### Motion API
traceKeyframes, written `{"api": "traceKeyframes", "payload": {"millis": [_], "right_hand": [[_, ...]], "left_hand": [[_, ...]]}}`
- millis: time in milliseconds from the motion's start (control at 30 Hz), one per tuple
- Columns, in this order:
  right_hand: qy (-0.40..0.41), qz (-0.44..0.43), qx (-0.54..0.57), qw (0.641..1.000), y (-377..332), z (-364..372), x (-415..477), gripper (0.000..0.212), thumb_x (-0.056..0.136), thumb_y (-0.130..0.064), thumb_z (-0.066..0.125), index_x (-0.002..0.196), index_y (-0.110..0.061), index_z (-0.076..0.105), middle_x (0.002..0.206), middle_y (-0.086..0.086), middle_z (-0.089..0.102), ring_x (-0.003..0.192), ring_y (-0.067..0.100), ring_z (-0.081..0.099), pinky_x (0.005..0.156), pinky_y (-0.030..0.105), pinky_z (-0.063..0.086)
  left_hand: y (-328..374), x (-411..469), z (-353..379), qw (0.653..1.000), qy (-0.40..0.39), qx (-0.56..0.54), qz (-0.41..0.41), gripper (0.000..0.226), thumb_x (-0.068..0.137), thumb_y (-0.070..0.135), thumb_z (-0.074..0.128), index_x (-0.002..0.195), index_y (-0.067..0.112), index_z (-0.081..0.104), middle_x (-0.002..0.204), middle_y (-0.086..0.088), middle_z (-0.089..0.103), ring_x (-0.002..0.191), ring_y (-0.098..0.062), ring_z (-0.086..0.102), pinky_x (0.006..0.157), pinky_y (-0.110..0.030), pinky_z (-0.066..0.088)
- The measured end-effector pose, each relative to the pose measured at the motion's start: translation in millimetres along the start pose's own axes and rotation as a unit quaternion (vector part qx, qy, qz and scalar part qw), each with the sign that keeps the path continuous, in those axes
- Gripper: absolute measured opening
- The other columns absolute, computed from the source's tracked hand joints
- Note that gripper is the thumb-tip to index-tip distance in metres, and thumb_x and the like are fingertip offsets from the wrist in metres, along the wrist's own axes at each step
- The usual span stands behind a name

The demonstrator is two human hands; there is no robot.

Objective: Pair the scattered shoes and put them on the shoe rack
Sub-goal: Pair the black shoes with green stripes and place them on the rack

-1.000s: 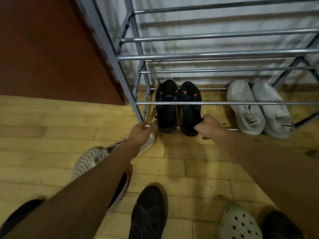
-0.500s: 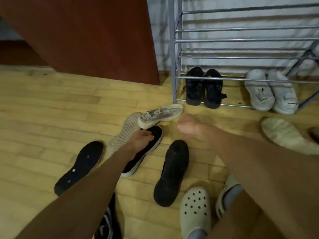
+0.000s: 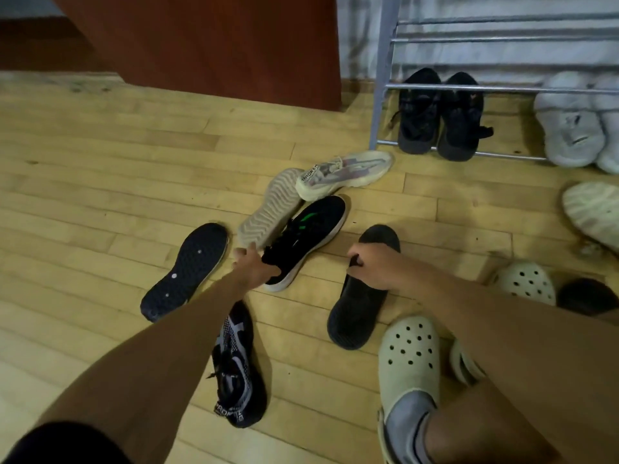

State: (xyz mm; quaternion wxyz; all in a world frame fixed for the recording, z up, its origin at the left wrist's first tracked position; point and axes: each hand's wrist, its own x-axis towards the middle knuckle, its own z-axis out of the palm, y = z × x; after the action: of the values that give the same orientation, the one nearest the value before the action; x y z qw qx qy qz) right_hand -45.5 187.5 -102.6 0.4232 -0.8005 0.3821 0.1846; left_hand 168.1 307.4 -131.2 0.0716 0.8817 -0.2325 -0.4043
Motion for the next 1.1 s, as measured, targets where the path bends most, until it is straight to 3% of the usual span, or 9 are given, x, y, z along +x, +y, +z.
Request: {"api": "traceKeyframes", "payload": {"millis": [133,200,367,533,700,833,900,1000,1100], "right_hand": [[0.014,0.018,0.024,0.999,20.9,-5.3,14.6,0.050,0.098,-0.027,0.049,0.145,-0.011,0.039,0.142,0.011,0.049,0.127,0.025,0.049,0.100,0.032,0.042],[0.005,0.031,0.021,0.999,30.3,-7.5,23.3,0.051,0.099,-0.027,0.048,0.146,-0.011,0.037,0.143,0.011,0.048,0.129,0.026,0.048,0.100,0.032,0.041],[-0.017,0.048,0.043,0.998,44.7,-7.0,41.8,0.051,0.099,-0.031,0.047,0.145,-0.012,0.038,0.141,0.011,0.050,0.126,0.026,0.050,0.096,0.032,0.042],[-0.021,0.045,0.068,0.996,54.3,1.2,44.0,0.041,0.102,-0.035,0.039,0.125,-0.005,0.054,0.098,0.012,0.063,0.090,0.025,0.059,0.068,0.030,0.040],[-0.023,0.047,0.054,0.997,52.5,-3.1,36.8,0.046,0.103,-0.035,0.035,0.117,0.002,0.058,0.104,0.020,0.065,0.092,0.032,0.061,0.067,0.031,0.039],[-0.039,0.058,0.057,0.996,38.5,-10.8,25.9,0.052,0.103,-0.036,0.034,0.121,0.006,0.058,0.119,0.026,0.062,0.108,0.038,0.059,0.084,0.037,0.046],[-0.048,0.051,0.047,0.996,32.8,-19.3,21.2,0.055,0.103,-0.038,0.032,0.105,0.009,0.060,0.106,0.027,0.063,0.107,0.040,0.060,0.082,0.038,0.046],[-0.003,0.051,0.034,0.998,26.9,-37.8,12.1,0.047,0.102,-0.042,0.030,0.071,-0.012,0.048,0.079,0.008,0.052,0.091,0.034,0.060,0.075,0.036,0.045],[0.011,0.045,0.030,0.998,14.0,-57.5,-8.3,0.043,0.101,-0.046,0.030,0.084,-0.017,0.057,0.090,0.004,0.058,0.098,0.028,0.058,0.082,0.035,0.047]], "left_hand": [[6.9,23.0,-7.7,0.997,-0.034,0.050,-0.037,0.091,0.089,0.029,0.063,0.153,0.007,0.002,0.159,-0.020,-0.002,0.142,-0.040,0.022,0.103,-0.040,0.035],[6.1,33.9,-2.6,0.998,-0.027,0.032,-0.051,0.089,0.088,0.029,0.064,0.151,0.004,0.007,0.155,-0.023,0.012,0.135,-0.040,0.033,0.093,-0.039,0.041],[5.1,52.4,19.5,0.996,0.020,-0.067,-0.056,0.084,0.088,0.022,0.064,0.148,0.007,0.007,0.130,-0.028,0.049,0.115,-0.044,0.055,0.090,-0.048,0.049],[6.1,48.9,39.0,0.992,0.112,-0.035,-0.049,0.069,0.091,0.022,0.060,0.138,-0.003,0.017,0.119,-0.031,0.058,0.109,-0.044,0.059,0.086,-0.046,0.048],[8.1,43.1,53.6,0.990,0.061,-0.073,-0.100,0.060,0.087,0.030,0.067,0.127,-0.004,0.037,0.120,-0.024,0.055,0.108,-0.039,0.057,0.079,-0.043,0.048],[22.9,23.9,67.1,0.977,-0.045,-0.171,-0.123,0.040,0.083,0.026,0.073,0.102,-0.001,0.050,0.084,-0.012,0.054,0.072,-0.024,0.056,0.057,-0.031,0.043],[30.4,9.6,67.4,0.962,-0.075,-0.224,-0.136,0.030,0.082,0.018,0.073,0.090,-0.001,0.052,0.078,-0.010,0.056,0.061,-0.018,0.051,0.048,-0.027,0.041],[41.0,-8.5,50.4,0.946,-0.087,-0.287,-0.125,0.029,0.082,0.012,0.073,0.102,-0.002,0.056,0.077,-0.009,0.058,0.064,-0.018,0.054,0.042,-0.027,0.045],[58.5,-31.9,23.2,0.948,-0.095,-0.289,-0.096,0.022,0.083,0.016,0.072,0.094,0.002,0.059,0.077,-0.007,0.057,0.065,-0.016,0.052,0.051,-0.028,0.041]]}}
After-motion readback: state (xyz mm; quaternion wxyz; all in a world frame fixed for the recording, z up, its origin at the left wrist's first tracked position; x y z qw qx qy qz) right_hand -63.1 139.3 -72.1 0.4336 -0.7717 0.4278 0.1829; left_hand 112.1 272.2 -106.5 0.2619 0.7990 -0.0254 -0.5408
